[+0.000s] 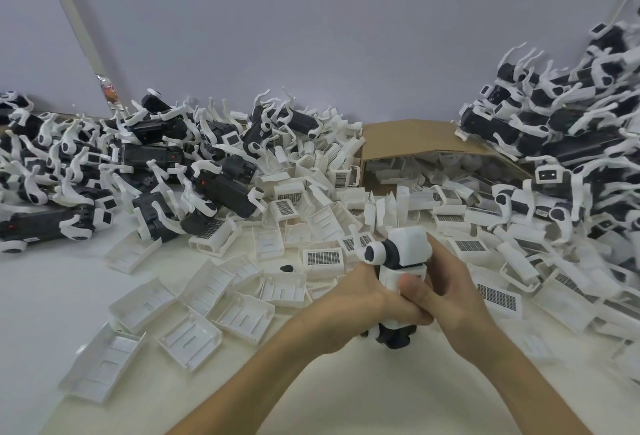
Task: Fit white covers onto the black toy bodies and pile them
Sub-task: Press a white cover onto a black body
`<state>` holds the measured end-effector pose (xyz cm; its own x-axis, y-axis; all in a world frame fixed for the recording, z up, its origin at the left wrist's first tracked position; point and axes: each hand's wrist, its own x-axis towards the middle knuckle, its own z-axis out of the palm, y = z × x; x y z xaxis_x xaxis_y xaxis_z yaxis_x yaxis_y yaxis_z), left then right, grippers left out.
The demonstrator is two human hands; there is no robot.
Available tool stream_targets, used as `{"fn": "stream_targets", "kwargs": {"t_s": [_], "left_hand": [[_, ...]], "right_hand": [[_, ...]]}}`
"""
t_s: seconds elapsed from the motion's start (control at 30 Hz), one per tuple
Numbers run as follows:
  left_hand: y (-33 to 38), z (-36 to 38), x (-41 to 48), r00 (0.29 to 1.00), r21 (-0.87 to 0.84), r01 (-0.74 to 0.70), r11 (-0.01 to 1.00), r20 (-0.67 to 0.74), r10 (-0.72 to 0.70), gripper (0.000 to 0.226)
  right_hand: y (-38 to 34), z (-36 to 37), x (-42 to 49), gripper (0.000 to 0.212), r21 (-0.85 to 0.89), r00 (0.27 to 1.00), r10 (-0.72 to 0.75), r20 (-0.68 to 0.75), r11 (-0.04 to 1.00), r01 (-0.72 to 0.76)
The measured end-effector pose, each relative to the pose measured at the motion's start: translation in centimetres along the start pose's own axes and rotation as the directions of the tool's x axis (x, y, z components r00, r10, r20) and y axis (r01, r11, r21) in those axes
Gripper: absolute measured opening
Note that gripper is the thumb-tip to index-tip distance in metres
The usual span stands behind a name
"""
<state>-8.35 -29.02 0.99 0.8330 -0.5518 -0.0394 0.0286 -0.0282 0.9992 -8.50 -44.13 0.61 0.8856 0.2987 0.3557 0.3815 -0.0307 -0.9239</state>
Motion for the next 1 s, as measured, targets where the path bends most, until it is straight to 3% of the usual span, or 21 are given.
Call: {"fn": "stream_targets", "kwargs": {"t_s": [0.07,0.17,0.3,0.43,0.47,0.7,0.8,0.93,1.0], "left_hand": [[0.0,-0.1,0.0,1.000,-0.019,-0.012,1.000,-0.009,0.011,0.026],[-0.1,-0.1,0.2,0.999,-0.071,-0.027,0.997,-0.030,0.025,0.028],[-0.3,-0.4,0.3,0.993,-0.381,-0.015,0.924,-0.114,-0.031,0.035],[-0.5,-1.3,0.5,0.976,-0.593,-0.040,0.804,-0.195,-0.095,0.005],[-0.7,-1.5,0.6,0.968,-0.619,-0.060,0.783,-0.229,-0.107,0.007],[-1.3,-1.6,0.9,0.928,-0.677,-0.129,0.725,-0.340,-0.153,0.023],[-1.3,-1.3,0.9,0.911,-0.637,-0.169,0.752,-0.392,-0.128,0.050],[-0.5,-1.7,0.7,0.933,-0.625,-0.203,0.754,-0.358,-0.045,0.038],[-0.2,-2.0,0.6,0.947,-0.649,-0.185,0.738,-0.319,-0.043,0.053]], "right_hand": [[0.0,-0.1,0.1,0.061,0.009,0.999,0.029,0.013,1.000,-0.029],[0.3,0.2,0.3,0.036,0.017,0.999,0.052,0.011,0.999,-0.052],[0.9,0.4,0.2,0.040,-0.113,0.994,-0.022,-0.109,0.994,0.009],[1.4,0.0,-0.1,0.053,-0.356,0.991,-0.114,-0.073,0.931,0.081],[1.6,0.2,-0.1,0.056,-0.406,0.992,-0.118,-0.045,0.910,0.090],[2.5,1.0,0.0,0.055,-0.464,0.994,-0.110,-0.003,0.881,0.096],[2.6,1.3,-0.1,0.060,-0.484,0.996,-0.088,0.008,0.871,0.081],[2.5,1.5,-0.2,0.062,-0.488,0.999,-0.042,-0.023,0.873,0.025],[2.4,1.3,-0.1,0.063,-0.433,0.999,-0.005,-0.049,0.901,-0.016]]}}
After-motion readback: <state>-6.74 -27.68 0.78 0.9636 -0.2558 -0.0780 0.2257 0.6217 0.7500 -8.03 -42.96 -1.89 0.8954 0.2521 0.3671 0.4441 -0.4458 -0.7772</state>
